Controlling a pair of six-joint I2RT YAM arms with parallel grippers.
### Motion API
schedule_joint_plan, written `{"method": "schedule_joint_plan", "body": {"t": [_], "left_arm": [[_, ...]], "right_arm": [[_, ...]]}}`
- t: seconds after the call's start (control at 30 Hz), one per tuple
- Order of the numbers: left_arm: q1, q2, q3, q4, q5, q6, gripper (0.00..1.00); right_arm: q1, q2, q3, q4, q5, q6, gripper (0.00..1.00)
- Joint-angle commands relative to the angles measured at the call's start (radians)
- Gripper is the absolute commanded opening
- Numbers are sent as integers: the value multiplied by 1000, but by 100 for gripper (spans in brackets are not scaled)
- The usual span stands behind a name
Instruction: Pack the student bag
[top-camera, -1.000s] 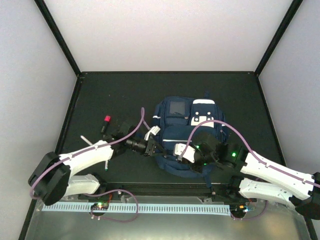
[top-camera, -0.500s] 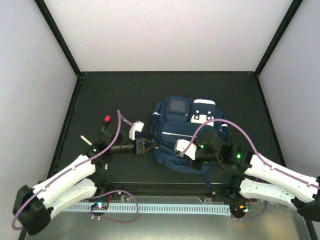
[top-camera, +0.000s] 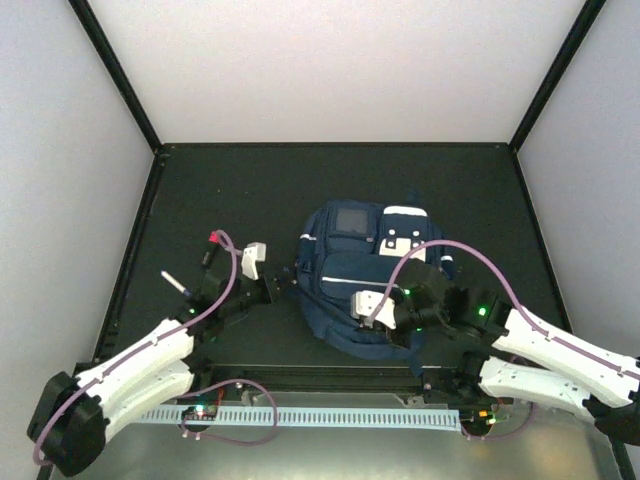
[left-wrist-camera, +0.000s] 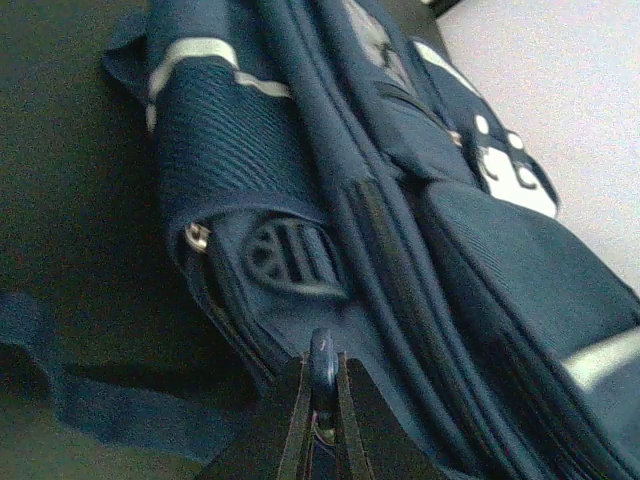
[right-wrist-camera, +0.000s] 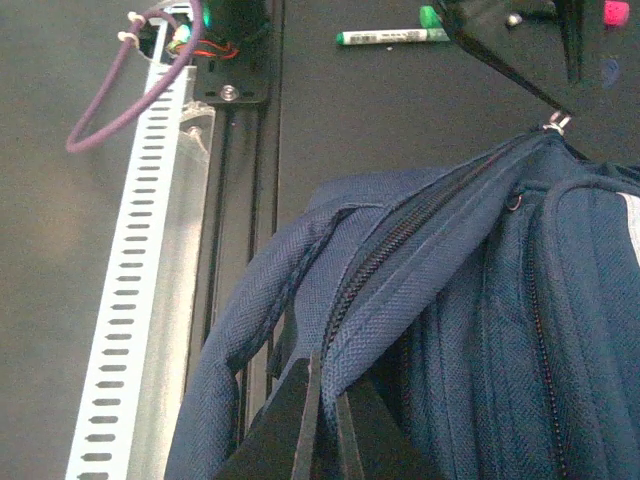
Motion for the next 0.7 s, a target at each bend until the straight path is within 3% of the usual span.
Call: {"method": "schedule_joint_plan", "body": {"t": [0.0, 0.17, 0.23, 0.3, 0.33, 0.43, 0.47, 0.53, 0.57, 0.67], "left_arm": [[87, 97, 8, 127, -175, 12, 2], [155, 246, 57, 144, -124, 37, 2], [189, 286, 116, 111, -36, 93, 3], [211, 297, 197, 42, 84, 215, 40], [211, 285, 237, -19, 77, 264, 52], [217, 234, 324, -183, -80, 366, 62], [220, 222, 345, -225, -145, 394, 69], [225, 205, 373, -288, -283, 427, 92], [229, 203, 387, -316, -333, 437, 98], [271, 223, 413, -385, -432, 404, 99]], "right_arm": [[11, -79, 73, 13, -220, -50, 2], [11, -79, 59, -8, -222, -52, 2], [10, -72, 45, 5, -185, -34, 2], [11, -60, 36, 16, -146, -14, 7], [11, -53, 32, 20, -133, -7, 8], [11, -31, 31, 35, -122, -1, 18], [10, -24, 32, 45, -113, 4, 28], [11, -15, 43, 71, -83, 20, 46], [11, -11, 52, 82, -62, 27, 50], [10, -3, 68, 120, 31, 56, 61]]}}
